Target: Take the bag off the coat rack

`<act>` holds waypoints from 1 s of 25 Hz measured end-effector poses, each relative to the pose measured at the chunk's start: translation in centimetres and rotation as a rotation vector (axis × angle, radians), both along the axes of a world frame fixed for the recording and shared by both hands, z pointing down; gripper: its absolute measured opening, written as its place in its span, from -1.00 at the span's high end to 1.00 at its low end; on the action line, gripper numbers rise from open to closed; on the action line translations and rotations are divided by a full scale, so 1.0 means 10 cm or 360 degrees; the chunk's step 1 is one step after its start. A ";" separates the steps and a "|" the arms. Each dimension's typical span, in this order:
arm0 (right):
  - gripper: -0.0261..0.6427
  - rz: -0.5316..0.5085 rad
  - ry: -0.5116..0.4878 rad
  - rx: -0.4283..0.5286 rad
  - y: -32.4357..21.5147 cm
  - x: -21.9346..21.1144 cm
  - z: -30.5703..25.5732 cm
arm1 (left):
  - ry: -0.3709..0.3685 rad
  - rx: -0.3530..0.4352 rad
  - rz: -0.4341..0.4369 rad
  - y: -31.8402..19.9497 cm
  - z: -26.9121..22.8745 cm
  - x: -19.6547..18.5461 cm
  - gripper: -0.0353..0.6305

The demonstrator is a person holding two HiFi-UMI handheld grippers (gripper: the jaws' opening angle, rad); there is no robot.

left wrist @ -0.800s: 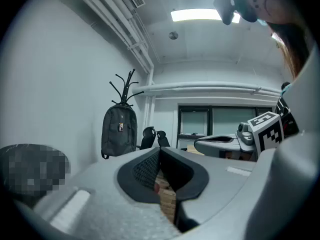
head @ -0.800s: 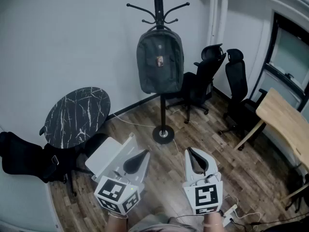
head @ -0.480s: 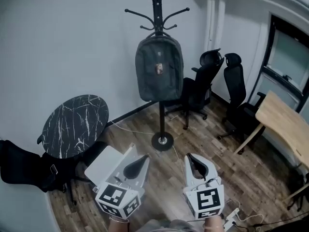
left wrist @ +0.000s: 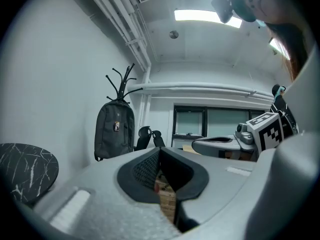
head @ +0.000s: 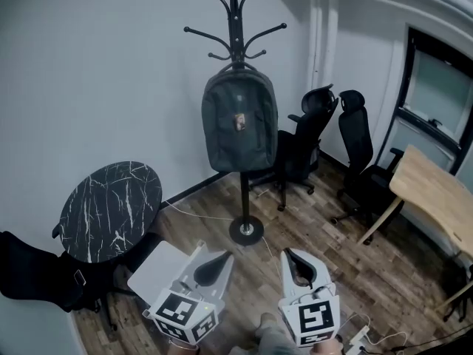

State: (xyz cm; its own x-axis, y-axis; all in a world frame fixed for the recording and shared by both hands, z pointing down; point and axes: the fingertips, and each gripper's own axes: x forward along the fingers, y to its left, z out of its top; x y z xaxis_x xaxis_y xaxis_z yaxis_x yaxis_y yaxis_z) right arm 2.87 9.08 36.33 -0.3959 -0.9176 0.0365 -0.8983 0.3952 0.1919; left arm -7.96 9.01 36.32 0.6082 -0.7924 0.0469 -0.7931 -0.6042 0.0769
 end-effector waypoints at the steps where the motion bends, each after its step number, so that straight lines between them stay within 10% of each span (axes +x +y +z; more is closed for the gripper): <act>1: 0.91 0.0001 -0.0004 -0.0004 -0.03 0.00 0.01 | -0.0003 0.0000 0.0004 -0.03 0.00 0.00 0.87; 25: 0.91 -0.0089 -0.0056 -0.0115 -1.13 0.09 0.16 | 0.0006 -0.0006 -0.0054 -1.14 -0.02 0.13 0.86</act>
State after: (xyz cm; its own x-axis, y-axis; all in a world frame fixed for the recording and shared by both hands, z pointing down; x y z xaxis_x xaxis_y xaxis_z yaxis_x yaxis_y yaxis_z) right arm 3.79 -2.21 37.93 -0.4488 -0.8894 0.0871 -0.8800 0.4568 0.1299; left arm -6.67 -2.40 36.16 0.5813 -0.8123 0.0480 -0.8127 -0.5768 0.0822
